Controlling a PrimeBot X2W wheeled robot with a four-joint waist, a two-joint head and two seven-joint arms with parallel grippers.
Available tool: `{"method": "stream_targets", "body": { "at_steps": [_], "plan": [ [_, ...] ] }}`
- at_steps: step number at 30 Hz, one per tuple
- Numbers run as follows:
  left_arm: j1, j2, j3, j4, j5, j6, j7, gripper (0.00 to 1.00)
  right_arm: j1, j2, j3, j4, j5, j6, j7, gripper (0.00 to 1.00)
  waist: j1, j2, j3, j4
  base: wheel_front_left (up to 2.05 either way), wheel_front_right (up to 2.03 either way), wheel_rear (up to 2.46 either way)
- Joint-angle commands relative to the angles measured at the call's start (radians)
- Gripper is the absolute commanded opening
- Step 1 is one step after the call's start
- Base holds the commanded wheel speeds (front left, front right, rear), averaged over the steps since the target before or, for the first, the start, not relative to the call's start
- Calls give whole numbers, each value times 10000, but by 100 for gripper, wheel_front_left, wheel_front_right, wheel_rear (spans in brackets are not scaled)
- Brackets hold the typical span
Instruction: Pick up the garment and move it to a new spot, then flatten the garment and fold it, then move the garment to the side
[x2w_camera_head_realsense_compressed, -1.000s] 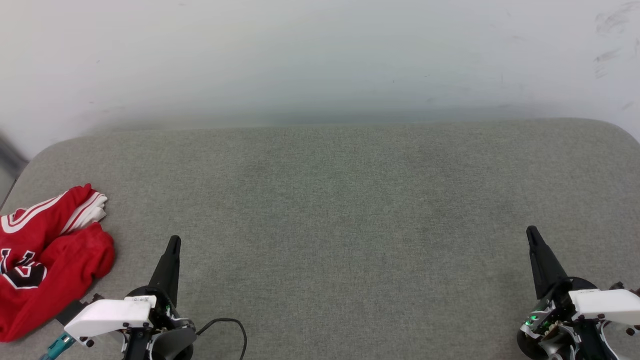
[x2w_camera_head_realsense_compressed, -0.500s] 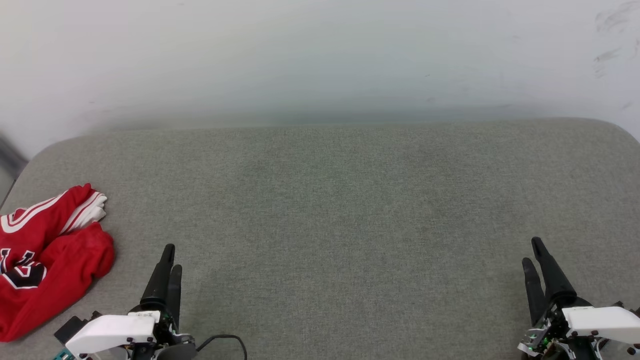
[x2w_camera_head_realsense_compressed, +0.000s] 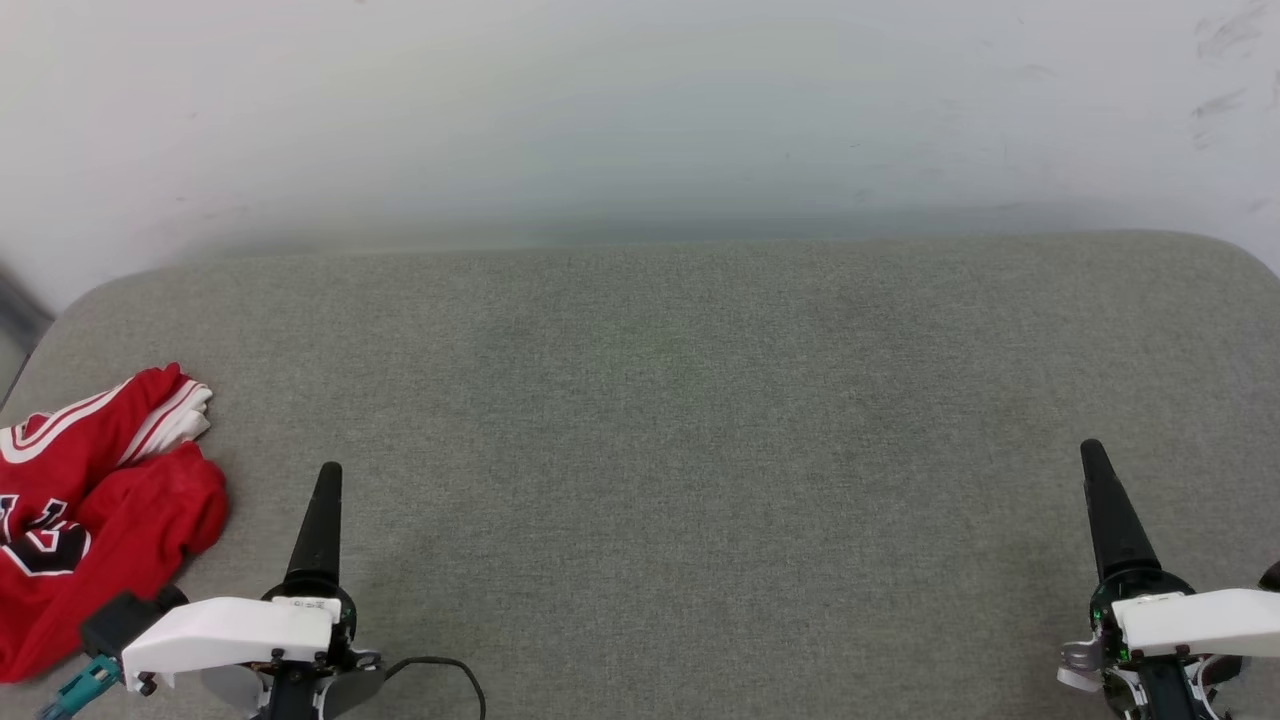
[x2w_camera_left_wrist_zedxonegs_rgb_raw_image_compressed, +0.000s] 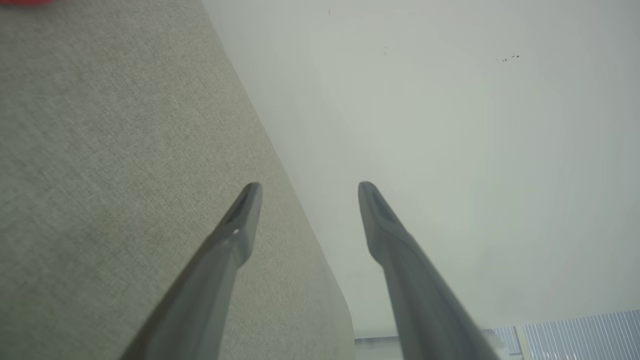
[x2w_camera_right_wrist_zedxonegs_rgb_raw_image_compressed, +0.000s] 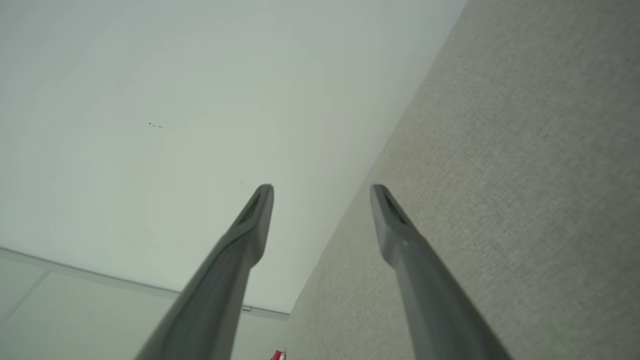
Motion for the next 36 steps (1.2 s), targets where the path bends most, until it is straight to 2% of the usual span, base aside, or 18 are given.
{"method": "stream_targets", "body": {
  "at_steps": [1, 9, 17, 36],
  "plan": [
    [-150, 21, -72, -285, 493, 107, -107, 100, -15, -6, 56, -344, -535, 2, -103, 100, 0, -1, 3, 2, 0, 0, 0],
    [-14, 23, -466, -631, 2333, 567, -423, 100, 140, -5, 345, -860, -2455, 2, -421, 100, 0, -1, 18, 15, 0, 0, 0],
    [100, 26, -785, -727, 3883, 857, -714, 100, 320, -4, 475, -1058, -3788, 3, -713, 100, 0, -1, 0, 27, 0, 0, 0],
    [372, 31, -1395, -952, 6391, 1193, -1289, 100, 702, 0, 655, -1258, -6323, 3, -1285, 100, 0, -1, -24, 72, 0, 0, 0]
  ]
}}
